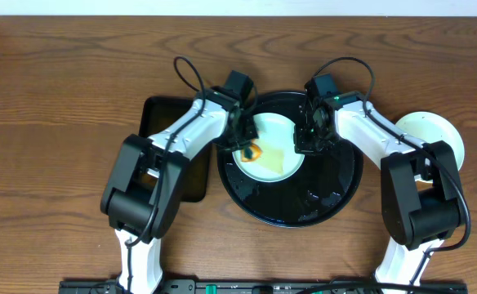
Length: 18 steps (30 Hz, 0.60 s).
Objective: Clean dirty plates on tray and stack at the side
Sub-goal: 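Bring the sponge over the green plate and scrub it with left gripper, then move the sponge back over the black rectangular tray with the left gripper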
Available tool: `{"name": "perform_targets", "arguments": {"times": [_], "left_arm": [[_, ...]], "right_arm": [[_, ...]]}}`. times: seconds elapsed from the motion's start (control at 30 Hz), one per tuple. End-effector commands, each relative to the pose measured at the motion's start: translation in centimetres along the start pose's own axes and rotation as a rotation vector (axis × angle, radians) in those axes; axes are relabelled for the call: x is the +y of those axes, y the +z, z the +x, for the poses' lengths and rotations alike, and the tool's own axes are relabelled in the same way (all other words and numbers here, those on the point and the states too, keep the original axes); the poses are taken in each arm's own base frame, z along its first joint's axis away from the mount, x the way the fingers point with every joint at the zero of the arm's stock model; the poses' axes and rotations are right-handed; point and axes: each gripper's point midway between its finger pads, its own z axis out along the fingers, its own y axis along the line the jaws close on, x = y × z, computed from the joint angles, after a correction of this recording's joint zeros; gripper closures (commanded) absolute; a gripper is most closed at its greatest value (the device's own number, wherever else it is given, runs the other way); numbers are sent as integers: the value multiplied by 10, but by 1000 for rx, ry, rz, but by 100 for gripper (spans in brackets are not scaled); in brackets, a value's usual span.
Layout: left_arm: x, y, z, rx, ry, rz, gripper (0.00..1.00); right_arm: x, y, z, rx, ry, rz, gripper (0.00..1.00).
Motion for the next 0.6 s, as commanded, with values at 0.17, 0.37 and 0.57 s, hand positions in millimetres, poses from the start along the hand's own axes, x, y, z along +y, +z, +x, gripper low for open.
{"name": "perform_targets", "arguments": {"times": [0.17,0.37,0.57], "left_arm": [[20,-58,-28,-214,80,-108,92],[12,-122,-23,-320,157,-74,92],[49,-150,-26,-367,95,-181,92]], "right_arm": [[-20,18,26,88,-3,105,99],[-19,19,25,83,-4,103,99],[-18,19,22,73,-5,99,76]]}}
